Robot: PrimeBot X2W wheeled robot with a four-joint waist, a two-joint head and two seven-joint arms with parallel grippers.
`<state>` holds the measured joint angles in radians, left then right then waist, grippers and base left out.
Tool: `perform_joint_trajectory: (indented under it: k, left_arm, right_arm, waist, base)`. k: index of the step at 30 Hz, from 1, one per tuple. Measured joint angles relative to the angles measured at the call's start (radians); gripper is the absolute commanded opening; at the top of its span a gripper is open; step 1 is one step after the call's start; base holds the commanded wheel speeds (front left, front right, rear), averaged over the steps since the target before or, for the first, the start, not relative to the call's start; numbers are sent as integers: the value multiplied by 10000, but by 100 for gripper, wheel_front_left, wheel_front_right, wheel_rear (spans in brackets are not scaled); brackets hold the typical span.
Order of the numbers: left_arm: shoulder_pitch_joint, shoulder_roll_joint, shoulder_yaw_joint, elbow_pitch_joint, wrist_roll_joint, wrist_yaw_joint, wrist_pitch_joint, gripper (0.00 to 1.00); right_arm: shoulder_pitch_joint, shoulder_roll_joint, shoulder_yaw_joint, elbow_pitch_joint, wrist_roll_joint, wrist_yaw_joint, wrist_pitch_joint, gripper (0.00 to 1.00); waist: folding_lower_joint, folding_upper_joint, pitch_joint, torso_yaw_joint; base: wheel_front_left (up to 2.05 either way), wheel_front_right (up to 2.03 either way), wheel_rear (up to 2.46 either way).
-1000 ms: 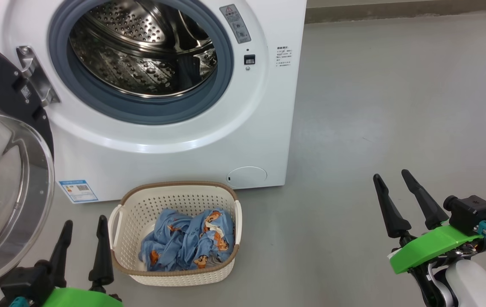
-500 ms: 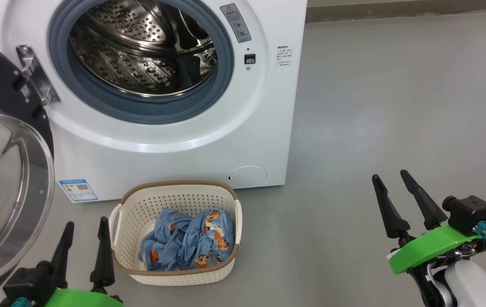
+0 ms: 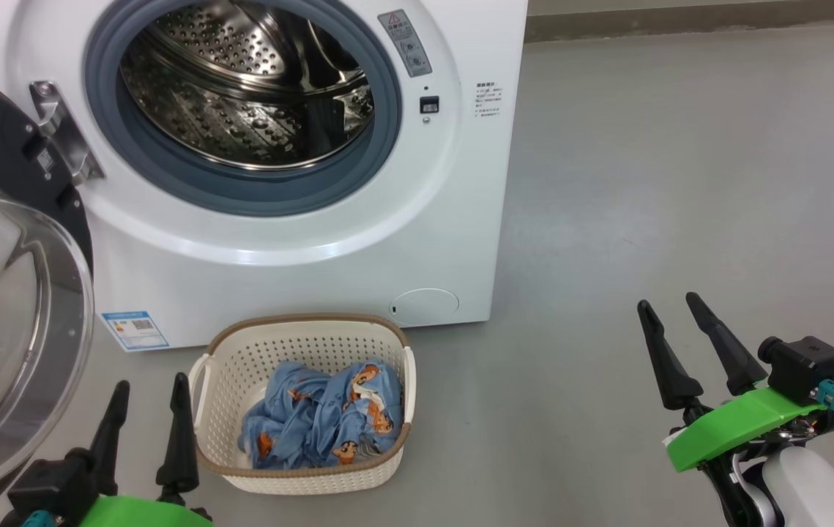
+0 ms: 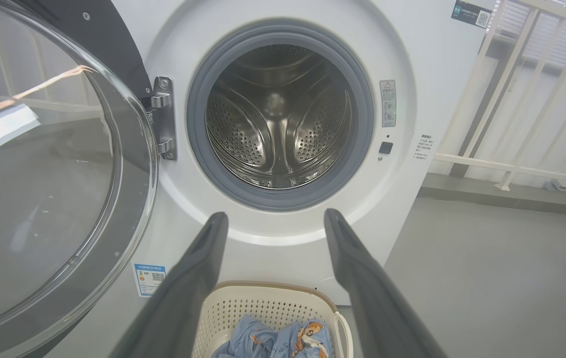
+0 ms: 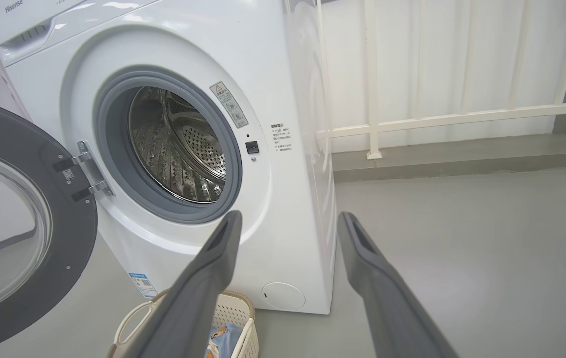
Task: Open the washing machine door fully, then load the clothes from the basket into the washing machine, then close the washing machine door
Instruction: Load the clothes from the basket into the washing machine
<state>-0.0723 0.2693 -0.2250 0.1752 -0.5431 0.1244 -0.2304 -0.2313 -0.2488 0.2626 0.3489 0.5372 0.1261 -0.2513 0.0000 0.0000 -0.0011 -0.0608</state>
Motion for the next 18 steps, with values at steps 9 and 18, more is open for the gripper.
perform_joint_trajectory:
  k: [9, 18]
  left_arm:
    - [0, 19, -50, 0, 0, 13, 4, 100]
    - [-5, 31, -69, 0, -12, 46, 4, 100]
  right_arm:
    - [1, -2, 104, 0, 2, 0, 0, 100]
    - [1, 8, 107, 0, 81, 0, 0, 100]
  waist:
    - [0, 0, 45, 27]
    - [0, 0, 102, 57]
  base:
    - [132, -132, 0]
    - [153, -153, 0]
